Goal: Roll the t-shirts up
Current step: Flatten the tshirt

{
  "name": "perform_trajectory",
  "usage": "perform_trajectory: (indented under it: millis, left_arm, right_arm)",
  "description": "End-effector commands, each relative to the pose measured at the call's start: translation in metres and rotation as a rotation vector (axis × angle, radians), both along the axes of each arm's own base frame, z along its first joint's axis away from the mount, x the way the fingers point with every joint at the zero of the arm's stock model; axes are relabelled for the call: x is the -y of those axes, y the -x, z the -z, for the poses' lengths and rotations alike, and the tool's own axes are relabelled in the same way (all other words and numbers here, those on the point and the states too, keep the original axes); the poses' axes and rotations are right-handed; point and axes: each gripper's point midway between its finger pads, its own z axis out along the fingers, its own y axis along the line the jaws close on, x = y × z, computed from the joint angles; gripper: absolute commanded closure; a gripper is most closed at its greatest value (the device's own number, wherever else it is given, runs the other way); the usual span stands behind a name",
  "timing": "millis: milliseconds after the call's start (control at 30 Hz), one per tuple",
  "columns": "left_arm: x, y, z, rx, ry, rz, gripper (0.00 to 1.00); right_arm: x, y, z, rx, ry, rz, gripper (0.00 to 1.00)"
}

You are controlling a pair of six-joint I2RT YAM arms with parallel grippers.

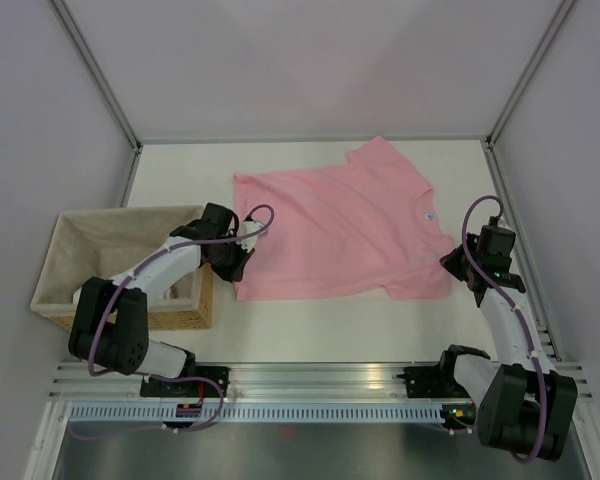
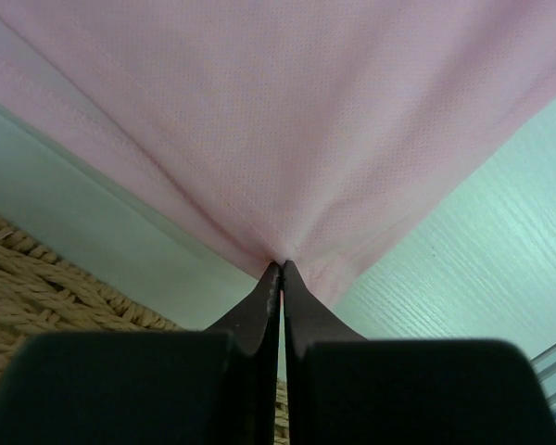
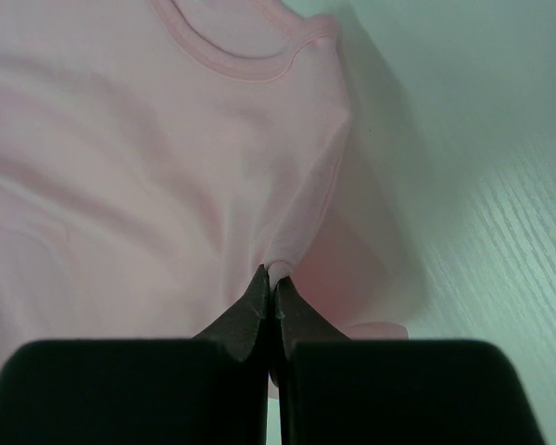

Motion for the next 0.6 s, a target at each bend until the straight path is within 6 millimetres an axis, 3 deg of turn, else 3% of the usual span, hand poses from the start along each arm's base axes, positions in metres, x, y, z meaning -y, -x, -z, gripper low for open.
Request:
perform_trajectory:
  millis: [0, 267, 567]
  left_arm:
    - [0.007, 0.014, 0.006, -0.051, 0.048, 0.06, 0.97]
    - [0.023, 0.024, 0.029, -0.164, 0.109, 0.111, 0.82]
    - [0.022, 0.016, 0.024, -0.121, 0.102, 0.104, 0.74]
  right_arm:
    - [-0.002, -0.003, -0.004, 0.03, -0.014, -0.01, 1.0]
    - [-0.005, -0.002, 0.002, 0.02, -0.03, -0.012, 1.0]
    - [-0.003, -0.004, -0.001, 0.024, -0.026, -0.009, 1.0]
